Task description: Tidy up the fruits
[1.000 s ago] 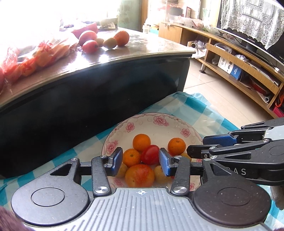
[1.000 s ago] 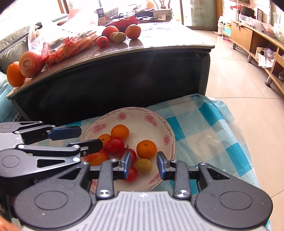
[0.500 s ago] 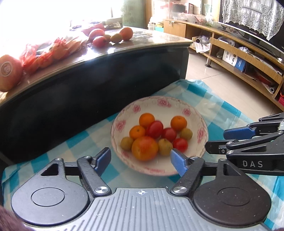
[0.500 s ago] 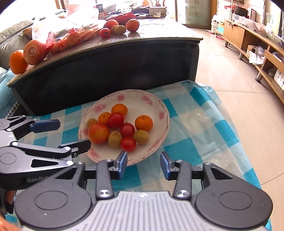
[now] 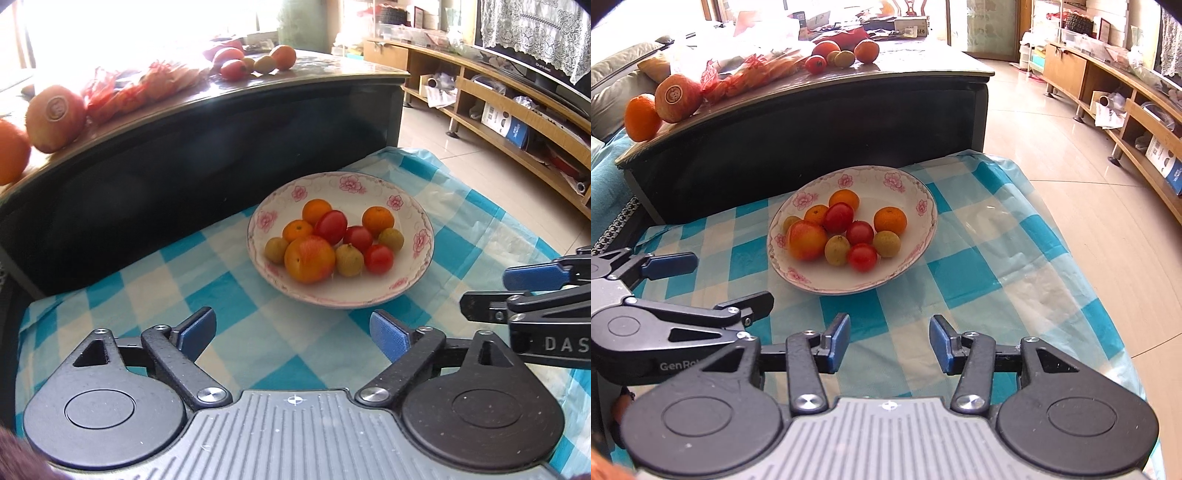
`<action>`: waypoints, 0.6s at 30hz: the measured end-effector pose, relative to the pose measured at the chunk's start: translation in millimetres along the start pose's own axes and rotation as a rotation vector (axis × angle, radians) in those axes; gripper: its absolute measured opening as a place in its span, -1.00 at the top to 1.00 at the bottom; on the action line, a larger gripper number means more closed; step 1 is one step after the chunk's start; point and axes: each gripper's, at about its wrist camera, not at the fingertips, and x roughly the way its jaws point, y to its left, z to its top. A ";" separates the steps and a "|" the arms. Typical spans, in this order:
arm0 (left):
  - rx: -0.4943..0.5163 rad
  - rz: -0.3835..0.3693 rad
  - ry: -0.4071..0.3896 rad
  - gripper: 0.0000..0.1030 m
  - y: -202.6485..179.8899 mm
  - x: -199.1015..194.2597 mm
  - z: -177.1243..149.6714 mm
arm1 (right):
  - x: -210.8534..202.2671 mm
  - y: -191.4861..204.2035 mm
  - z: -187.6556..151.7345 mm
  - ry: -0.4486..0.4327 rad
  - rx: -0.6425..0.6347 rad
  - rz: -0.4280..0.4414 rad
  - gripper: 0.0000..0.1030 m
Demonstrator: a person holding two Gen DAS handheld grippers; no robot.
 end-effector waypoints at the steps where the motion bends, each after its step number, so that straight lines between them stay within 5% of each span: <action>1: -0.004 0.005 -0.002 -0.87 0.4 -2.0 -1.7 | -2.0 0.2 -2.3 0.000 0.001 -0.001 0.00; 4: -0.023 0.031 -0.013 -1.00 1.5 -8.9 -6.9 | -6.4 1.5 -8.9 0.002 0.006 0.000 -0.01; 18: 0.010 0.108 0.009 -1.00 -7.8 -29.7 -34.4 | -31.8 8.8 -39.2 -0.005 0.014 0.002 -0.06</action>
